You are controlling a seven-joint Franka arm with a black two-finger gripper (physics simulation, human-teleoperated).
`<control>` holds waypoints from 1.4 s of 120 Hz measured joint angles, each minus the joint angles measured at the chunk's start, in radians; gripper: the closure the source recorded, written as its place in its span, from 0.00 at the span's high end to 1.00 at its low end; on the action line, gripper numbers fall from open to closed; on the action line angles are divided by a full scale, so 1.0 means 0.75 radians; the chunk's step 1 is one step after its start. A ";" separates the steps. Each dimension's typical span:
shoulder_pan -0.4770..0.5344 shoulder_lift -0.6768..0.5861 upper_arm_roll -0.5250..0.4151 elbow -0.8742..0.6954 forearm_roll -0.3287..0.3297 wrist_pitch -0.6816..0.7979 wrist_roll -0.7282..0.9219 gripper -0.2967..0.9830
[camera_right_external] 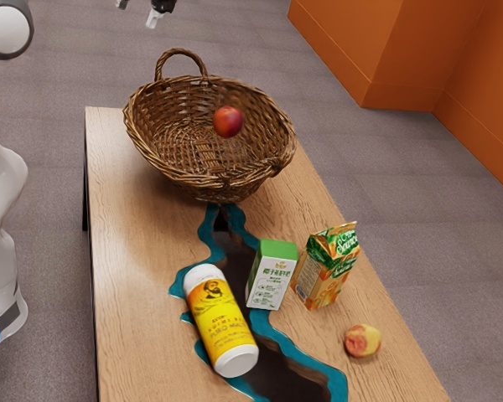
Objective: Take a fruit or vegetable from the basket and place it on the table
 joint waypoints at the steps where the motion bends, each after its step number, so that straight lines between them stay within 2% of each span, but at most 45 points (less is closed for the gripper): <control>1: 0.000 -0.001 0.006 -0.008 0.005 0.037 -0.001 0.76; 6: -0.007 -0.006 0.022 -0.034 0.033 0.199 -0.007 0.76; 10: -0.056 -0.006 0.028 0.023 0.069 0.276 -0.013 0.76; 18: -0.300 -0.036 0.007 0.249 0.158 0.289 -0.023 0.76; 24: -0.453 -0.058 -0.056 0.212 0.119 0.253 -0.031 0.76; 34: -0.532 -0.064 -0.115 -0.107 0.016 0.266 -0.056 0.76; 49: -0.538 -0.067 -0.085 -0.523 -0.053 0.495 -0.087 0.75; 67: -0.536 -0.062 -0.033 -0.747 -0.082 0.858 -0.116 0.75; 82: -0.530 -0.052 -0.006 -0.803 -0.089 1.041 -0.136 0.77; 118: -0.506 0.017 0.034 -0.818 -0.087 1.094 -0.170 0.75; 132: -0.497 0.035 0.045 -0.825 -0.074 1.149 -0.179 0.66; 168: -0.486 0.038 0.047 -0.888 -0.069 1.336 -0.207 0.51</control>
